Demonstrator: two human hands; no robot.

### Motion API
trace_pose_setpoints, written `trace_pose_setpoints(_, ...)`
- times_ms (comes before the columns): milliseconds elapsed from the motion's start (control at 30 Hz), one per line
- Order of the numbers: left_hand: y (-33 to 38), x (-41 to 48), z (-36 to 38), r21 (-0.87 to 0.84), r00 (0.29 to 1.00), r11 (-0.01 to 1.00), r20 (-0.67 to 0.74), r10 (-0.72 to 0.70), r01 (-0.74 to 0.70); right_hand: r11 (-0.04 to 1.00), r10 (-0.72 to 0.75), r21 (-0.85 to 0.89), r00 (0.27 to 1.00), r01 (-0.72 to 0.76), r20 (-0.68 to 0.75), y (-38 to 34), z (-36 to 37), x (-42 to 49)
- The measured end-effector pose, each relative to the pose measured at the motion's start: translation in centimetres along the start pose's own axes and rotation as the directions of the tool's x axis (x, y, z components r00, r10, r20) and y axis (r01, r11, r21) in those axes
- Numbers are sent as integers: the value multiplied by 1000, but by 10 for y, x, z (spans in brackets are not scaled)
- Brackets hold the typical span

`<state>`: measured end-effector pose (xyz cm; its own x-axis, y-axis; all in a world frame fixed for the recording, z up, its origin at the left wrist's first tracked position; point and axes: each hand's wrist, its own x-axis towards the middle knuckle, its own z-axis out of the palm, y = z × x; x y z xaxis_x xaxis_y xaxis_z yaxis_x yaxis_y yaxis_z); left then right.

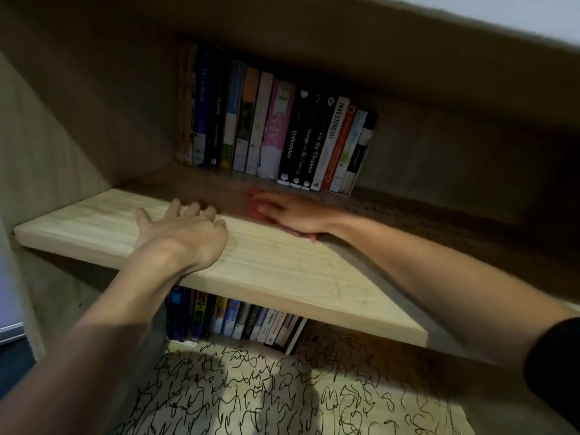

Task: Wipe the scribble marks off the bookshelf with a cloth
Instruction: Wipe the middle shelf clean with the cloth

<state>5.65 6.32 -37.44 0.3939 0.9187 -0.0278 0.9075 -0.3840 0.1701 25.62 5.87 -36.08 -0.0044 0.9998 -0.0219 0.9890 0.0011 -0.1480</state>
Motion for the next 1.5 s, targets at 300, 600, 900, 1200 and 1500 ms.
trace_pose_setpoints(300,5,8,4,-3,1000,1000,3,-22,22,915,390,-48,909,-401,-148,27,-1,61)
trace_pose_setpoints(600,-1,5,1,-36,1000,999,-11,6,-7,1000,-3,7,997,4,-71,6,-2,73)
trace_pose_setpoints(900,4,7,1,-38,1000,999,-2,-8,8,894,446,138,877,-427,-178,117,-16,17)
trace_pose_setpoints(1200,0,9,3,-31,1000,1000,-10,2,-2,985,120,138,986,-104,-114,129,-15,-68)
trace_pose_setpoints(1500,1,6,0,-28,1000,1000,-12,1,-1,989,122,90,991,-117,-53,3,10,-42)
